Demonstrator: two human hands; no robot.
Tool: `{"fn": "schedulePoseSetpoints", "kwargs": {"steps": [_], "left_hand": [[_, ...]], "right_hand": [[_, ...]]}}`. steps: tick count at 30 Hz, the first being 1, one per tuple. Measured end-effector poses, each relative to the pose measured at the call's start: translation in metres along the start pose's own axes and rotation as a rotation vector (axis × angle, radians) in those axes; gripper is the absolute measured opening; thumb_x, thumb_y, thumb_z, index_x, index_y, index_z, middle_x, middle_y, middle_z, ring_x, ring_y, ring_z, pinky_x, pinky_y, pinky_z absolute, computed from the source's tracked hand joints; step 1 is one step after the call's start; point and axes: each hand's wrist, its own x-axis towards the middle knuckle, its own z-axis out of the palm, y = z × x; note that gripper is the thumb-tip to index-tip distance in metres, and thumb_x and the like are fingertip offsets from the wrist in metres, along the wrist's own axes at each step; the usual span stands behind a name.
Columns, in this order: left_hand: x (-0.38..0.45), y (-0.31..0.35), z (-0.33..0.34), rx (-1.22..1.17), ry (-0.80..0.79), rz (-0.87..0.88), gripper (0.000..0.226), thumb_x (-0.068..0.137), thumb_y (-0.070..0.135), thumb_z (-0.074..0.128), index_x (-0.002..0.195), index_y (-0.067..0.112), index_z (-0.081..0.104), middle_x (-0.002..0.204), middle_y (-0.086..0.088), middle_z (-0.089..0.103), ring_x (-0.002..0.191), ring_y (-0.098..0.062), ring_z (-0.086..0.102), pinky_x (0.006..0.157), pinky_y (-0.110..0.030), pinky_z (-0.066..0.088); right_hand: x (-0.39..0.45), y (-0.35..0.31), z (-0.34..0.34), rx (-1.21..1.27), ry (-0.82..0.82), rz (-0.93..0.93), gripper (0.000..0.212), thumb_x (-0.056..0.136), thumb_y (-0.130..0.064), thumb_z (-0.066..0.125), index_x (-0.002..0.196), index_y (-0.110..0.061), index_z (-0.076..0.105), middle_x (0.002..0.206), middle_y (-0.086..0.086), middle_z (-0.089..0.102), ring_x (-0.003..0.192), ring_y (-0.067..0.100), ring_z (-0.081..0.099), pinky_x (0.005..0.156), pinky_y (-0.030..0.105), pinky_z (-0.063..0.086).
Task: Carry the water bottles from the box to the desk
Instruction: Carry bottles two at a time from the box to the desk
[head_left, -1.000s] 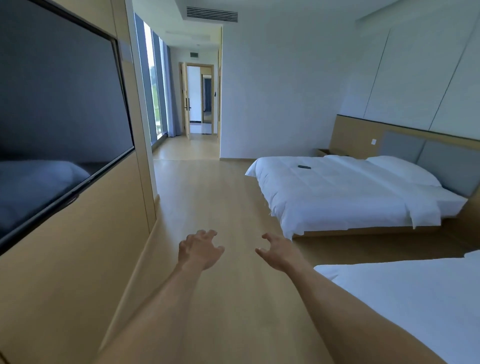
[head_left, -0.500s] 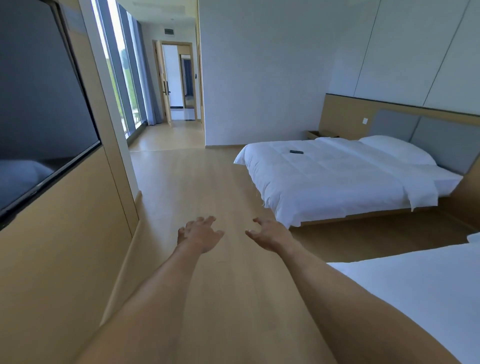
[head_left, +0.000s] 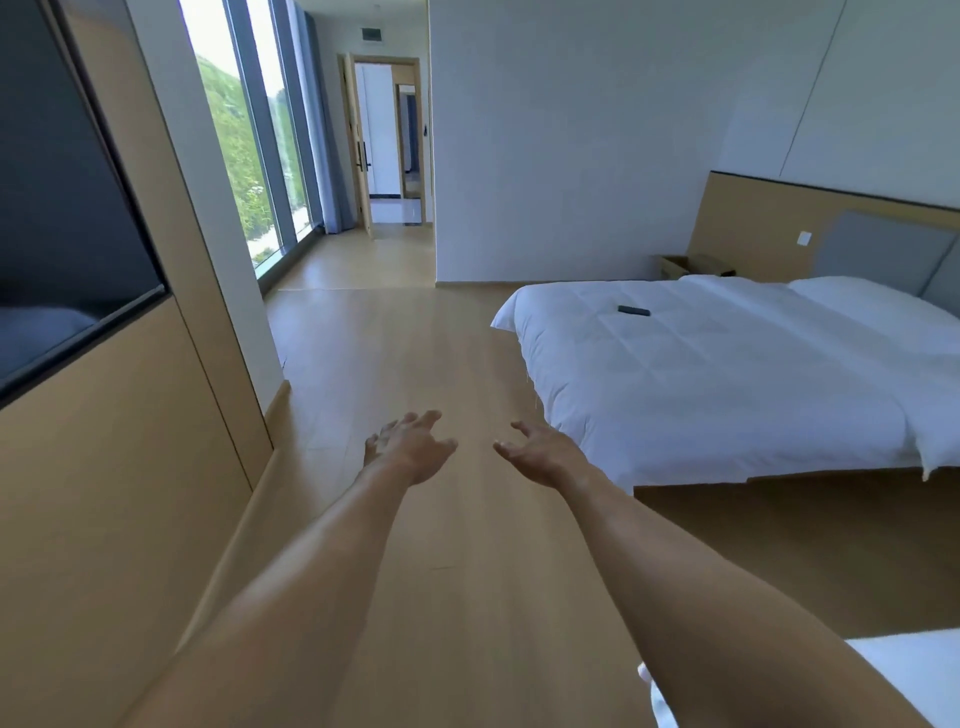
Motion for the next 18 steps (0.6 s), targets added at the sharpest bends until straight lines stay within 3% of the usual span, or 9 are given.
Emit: {"fn": "schedulePoseSetpoints", "kwargs": {"steps": [9,18], "left_hand": [[0.145,0.0,-0.003,-0.029,0.013,-0.041,0.062,0.096,0.056,0.046,0.154,0.038,0.033,0.16,0.001,0.034,0.146,-0.025,0.034,0.117,-0.043,0.027],[0.333,-0.035,-0.023,-0.029,-0.014,-0.012,0.061,0.097,0.056,0.046,0.154,0.038,0.032,0.161,0.003,0.034,0.147,-0.024,0.032,0.115,-0.041,0.025]], "right_hand": [[0.149,-0.009,-0.005,-0.01,-0.041,-0.036,0.063,0.096,-0.056,0.047,0.151,-0.027,0.037,0.156,0.007,0.04,0.143,0.025,0.037,0.113,0.036,0.032],[0.316,-0.047,-0.016,-0.052,-0.011,0.042,0.065,0.096,-0.058,0.046,0.153,-0.03,0.035,0.157,0.005,0.037,0.143,0.026,0.036,0.115,0.041,0.033]]}}
